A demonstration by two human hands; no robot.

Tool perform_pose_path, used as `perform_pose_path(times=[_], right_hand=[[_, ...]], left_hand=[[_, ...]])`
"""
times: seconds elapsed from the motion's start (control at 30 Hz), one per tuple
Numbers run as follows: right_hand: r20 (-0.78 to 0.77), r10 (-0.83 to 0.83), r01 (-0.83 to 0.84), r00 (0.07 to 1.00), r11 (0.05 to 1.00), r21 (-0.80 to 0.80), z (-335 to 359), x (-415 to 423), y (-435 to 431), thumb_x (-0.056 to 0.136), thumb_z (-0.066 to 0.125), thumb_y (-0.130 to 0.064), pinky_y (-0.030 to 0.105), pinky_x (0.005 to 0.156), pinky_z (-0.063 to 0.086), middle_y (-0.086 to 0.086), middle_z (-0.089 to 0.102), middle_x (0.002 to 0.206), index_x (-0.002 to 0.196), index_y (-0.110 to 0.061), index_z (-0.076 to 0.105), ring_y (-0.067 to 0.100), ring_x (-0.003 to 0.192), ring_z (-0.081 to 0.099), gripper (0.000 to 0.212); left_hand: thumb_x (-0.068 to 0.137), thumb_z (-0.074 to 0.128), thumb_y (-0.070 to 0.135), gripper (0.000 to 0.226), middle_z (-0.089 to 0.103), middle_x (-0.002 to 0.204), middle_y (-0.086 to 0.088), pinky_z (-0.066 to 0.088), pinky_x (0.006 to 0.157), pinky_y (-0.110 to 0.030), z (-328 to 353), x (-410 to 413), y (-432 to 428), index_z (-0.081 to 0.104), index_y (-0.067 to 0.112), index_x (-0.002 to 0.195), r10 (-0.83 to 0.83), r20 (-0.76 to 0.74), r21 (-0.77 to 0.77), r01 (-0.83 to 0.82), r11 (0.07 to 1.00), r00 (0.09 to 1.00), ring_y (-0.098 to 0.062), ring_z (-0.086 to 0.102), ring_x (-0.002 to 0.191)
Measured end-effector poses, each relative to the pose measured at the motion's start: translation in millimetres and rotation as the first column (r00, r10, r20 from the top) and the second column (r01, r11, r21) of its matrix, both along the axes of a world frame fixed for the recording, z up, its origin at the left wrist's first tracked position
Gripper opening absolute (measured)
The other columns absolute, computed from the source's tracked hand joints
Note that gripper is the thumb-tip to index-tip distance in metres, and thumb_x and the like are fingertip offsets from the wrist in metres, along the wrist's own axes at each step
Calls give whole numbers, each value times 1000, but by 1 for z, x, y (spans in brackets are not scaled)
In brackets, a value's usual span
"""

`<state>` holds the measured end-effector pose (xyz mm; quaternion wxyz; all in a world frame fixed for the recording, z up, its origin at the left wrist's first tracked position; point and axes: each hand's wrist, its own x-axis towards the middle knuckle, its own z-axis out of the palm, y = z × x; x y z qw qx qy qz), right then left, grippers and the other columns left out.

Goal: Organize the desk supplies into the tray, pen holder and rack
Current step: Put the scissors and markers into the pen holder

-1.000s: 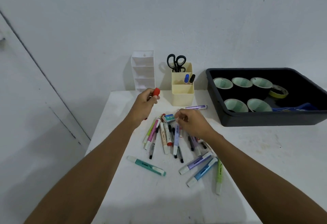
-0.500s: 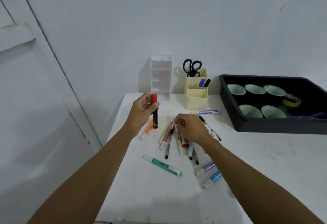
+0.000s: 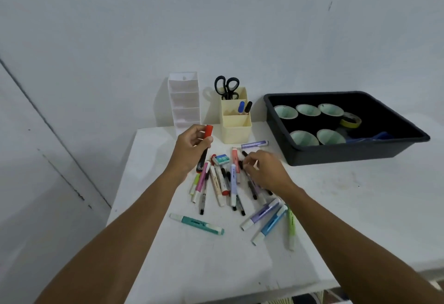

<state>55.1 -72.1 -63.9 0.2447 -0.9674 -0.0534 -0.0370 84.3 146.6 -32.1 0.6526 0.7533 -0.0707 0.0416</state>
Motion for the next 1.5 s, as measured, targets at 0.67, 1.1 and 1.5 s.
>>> perform_pose_path(times=[0.67, 1.1, 1.5], right_hand=[[-210, -274, 241, 938, 956, -169, -12, 47, 80, 81, 61, -60, 50, 103, 33, 3, 58, 115, 112, -18, 56, 24, 117, 48, 52], [-175, 23, 98, 984, 756, 647, 43, 59, 28, 85, 72, -21, 38, 76, 56, 3, 68, 91, 114, -29, 60, 19, 81, 66, 32], [345, -37, -162, 938, 834, 528, 126, 131, -3, 80, 78, -26, 24, 69, 54, -2, 68, 85, 95, -20, 62, 13, 76, 65, 23]], left_hand=[[93, 63, 19, 22, 68, 99, -7, 53, 96, -46, -4, -6, 21, 60, 19, 114, 124, -75, -17, -126, 992, 989, -23, 69, 91], [88, 69, 15, 17, 70, 103, -3, 52, 96, -46, 9, 27, 0, 66, 23, 103, 78, -20, -28, -79, 997, 997, -23, 68, 96], [80, 76, 9, 22, 70, 97, 1, 50, 78, -13, 64, 86, -36, 65, 19, 96, 80, 271, 99, -111, 989, 959, -9, 65, 93]])
